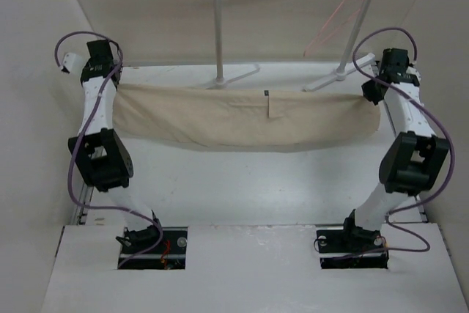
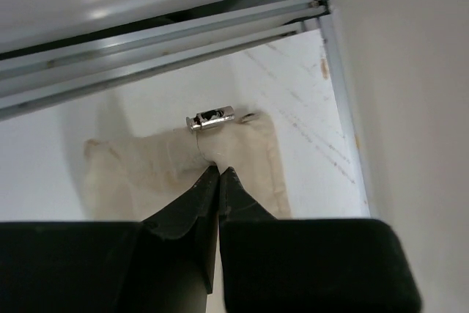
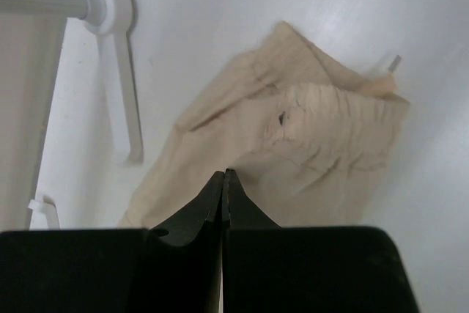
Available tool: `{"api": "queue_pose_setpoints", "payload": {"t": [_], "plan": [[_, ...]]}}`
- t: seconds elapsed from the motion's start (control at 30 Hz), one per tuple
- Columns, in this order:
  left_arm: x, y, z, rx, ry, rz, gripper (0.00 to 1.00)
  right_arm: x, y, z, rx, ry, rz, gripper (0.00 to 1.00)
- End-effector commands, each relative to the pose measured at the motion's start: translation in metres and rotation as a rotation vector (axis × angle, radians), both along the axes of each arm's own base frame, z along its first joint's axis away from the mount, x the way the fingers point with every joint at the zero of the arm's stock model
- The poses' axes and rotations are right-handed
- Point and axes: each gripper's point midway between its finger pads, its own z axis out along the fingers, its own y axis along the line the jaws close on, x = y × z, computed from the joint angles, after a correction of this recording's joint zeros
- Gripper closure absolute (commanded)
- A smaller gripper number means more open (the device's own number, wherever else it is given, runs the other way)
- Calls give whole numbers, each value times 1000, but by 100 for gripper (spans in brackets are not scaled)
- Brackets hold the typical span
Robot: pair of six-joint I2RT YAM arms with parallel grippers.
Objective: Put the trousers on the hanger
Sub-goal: Fold the trousers at the center of the board.
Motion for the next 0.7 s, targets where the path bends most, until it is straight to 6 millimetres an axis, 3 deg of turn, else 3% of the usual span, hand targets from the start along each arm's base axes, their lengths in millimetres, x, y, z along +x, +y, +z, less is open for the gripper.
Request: {"api": "queue_pose_setpoints", "payload": {"t": [0.0, 0.1, 0.13, 0.17, 0.2, 0.27, 0.33, 0.43, 0.47, 0.53, 0.6, 0.67], "plan": [[45, 19, 24, 120, -44, 22, 100, 44, -26, 19, -42, -57, -7, 96], [86, 17, 6, 132, -18, -16, 96, 78, -34, 7, -47, -34, -3, 90], [100, 16, 0, 136, -11, -41, 89, 89, -36, 3, -47, -36, -4, 78], [110, 13, -5, 136, -3, -77, 81, 98, -38, 2, -51, -46, -3, 61], [118, 9, -9, 137, 11, -111, 68, 104, -39, 3, -51, -53, 0, 47], [120, 11, -2, 157, 6, -118, 55, 111, -33, 11, -60, -83, 13, 36], [118, 16, 17, 171, -37, -126, 49, 114, -19, 23, -65, -120, 44, 36], [91, 16, 32, 149, -46, -140, 46, 94, 5, 38, -83, -130, 95, 38], [56, 4, 19, 114, -10, -158, 44, 72, 21, 41, -98, -149, 124, 51], [13, -6, -12, 55, 28, -150, 43, 47, 36, 34, -83, -175, 147, 75], [-23, -22, -52, -34, 52, -143, 43, 27, 45, 27, -62, -198, 171, 87], [-50, -37, -89, -135, 52, -127, 43, 7, 56, 13, -8, -208, 188, 90]]}}
